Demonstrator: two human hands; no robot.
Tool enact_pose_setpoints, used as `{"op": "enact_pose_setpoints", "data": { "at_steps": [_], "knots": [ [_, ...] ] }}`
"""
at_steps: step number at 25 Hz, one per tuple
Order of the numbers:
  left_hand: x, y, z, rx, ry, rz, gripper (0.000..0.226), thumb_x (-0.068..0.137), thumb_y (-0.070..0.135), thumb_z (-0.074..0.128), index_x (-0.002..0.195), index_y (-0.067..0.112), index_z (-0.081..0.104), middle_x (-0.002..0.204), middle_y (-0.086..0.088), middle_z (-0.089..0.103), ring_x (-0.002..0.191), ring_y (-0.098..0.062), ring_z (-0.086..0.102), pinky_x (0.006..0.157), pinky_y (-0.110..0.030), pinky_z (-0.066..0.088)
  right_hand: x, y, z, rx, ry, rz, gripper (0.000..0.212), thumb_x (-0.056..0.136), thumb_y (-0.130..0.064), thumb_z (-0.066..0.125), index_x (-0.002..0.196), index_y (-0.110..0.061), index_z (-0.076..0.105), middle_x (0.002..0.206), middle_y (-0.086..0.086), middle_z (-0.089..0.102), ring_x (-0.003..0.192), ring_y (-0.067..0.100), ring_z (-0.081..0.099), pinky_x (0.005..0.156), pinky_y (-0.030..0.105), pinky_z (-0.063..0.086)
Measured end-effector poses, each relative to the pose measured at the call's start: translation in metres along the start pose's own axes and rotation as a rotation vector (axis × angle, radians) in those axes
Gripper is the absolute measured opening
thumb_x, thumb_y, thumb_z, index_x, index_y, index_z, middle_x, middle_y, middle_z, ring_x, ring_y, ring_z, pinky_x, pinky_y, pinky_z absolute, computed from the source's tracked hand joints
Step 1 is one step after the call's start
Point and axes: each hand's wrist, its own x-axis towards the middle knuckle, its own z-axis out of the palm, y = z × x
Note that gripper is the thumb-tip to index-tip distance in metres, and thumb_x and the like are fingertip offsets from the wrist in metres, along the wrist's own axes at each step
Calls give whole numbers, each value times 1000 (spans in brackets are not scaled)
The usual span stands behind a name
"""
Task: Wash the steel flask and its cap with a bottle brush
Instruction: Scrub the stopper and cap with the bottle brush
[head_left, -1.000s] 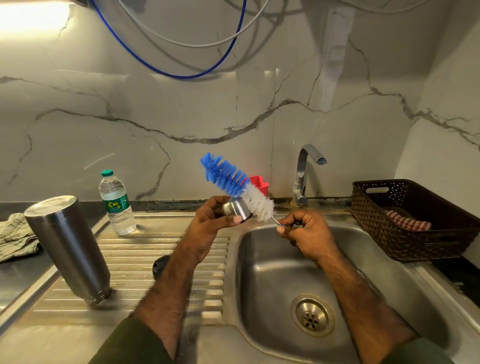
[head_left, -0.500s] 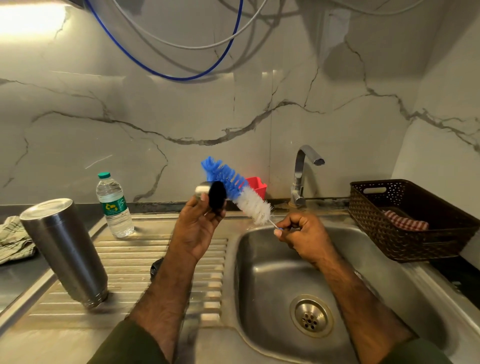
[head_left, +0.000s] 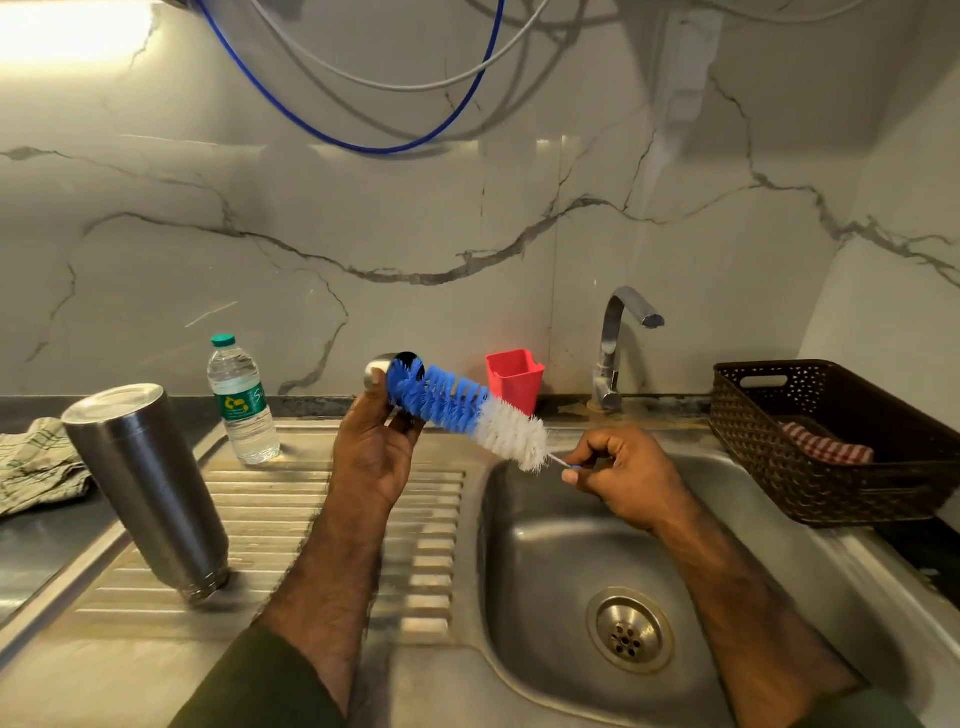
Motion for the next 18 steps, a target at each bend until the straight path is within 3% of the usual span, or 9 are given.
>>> {"op": "enact_pose_setpoints", "data": {
  "at_steps": [3, 6, 9, 11, 12, 14, 16, 18],
  "knots": [
    [-2, 0, 0, 233, -114, 76, 31, 83, 30, 82, 109, 15, 76, 108, -7, 79, 100, -22, 76, 85, -36, 63, 0, -6, 2, -97, 56, -45, 10, 86, -14, 83, 82, -24, 80, 73, -12, 72, 71, 6, 67, 66, 26, 57],
    [-3, -4, -1, 291, -194, 95, 14, 98, 16, 66, 110, 15, 73, 106, -6, 79, 97, -21, 75, 79, -33, 63, 2, -12, 7, -217, 35, -106, 11, 94, -17, 73, 87, -23, 80, 72, -12, 70, 69, 6, 64, 67, 31, 57],
    [-5, 0, 0, 286, -231, 68, 24, 98, 24, 64, 119, 14, 70, 113, -6, 78, 103, -22, 75, 86, -39, 63, 1, -19, 12, 32, -132, 40, 25, 105, -16, 58, 85, -16, 73, 59, -8, 60, 53, 11, 52, 53, 29, 45],
    [-4, 3, -2, 294, -203, 73, 24, 96, 27, 67, 116, 16, 69, 112, -6, 78, 104, -24, 75, 87, -42, 63, -1, -24, 14, 131, -140, 66, 18, 106, -23, 58, 92, -18, 68, 66, -9, 61, 56, 10, 55, 54, 26, 47],
    [-2, 5, -4, 291, -171, 84, 24, 95, 28, 68, 115, 15, 69, 111, -7, 78, 104, -26, 75, 87, -44, 63, -2, -25, 12, 48, -98, 32, 7, 101, -29, 65, 97, -24, 66, 77, -12, 65, 66, 6, 60, 61, 25, 52],
    [1, 5, -8, 277, -90, 94, 38, 91, 32, 75, 121, 10, 66, 110, -9, 78, 108, -32, 73, 88, -46, 63, -2, -22, 10, -278, -19, -37, 24, 89, -39, 79, 103, -31, 61, 98, -13, 61, 85, 5, 59, 76, 28, 55],
    [1, 4, -9, 280, -30, 82, 61, 83, 39, 82, 131, 6, 64, 107, -8, 78, 108, -34, 72, 83, -44, 63, 0, -23, 5, -462, 111, -110, 20, 91, -38, 76, 103, -28, 65, 101, -7, 64, 88, 11, 58, 82, 35, 55],
    [1, 2, -10, 287, -14, 70, 65, 83, 41, 80, 135, 6, 65, 109, -7, 78, 107, -31, 74, 83, -42, 61, -1, -26, 0, -550, 201, -155, 18, 98, -37, 66, 112, -26, 71, 102, -3, 71, 90, 18, 63, 85, 40, 56]
  ]
}}
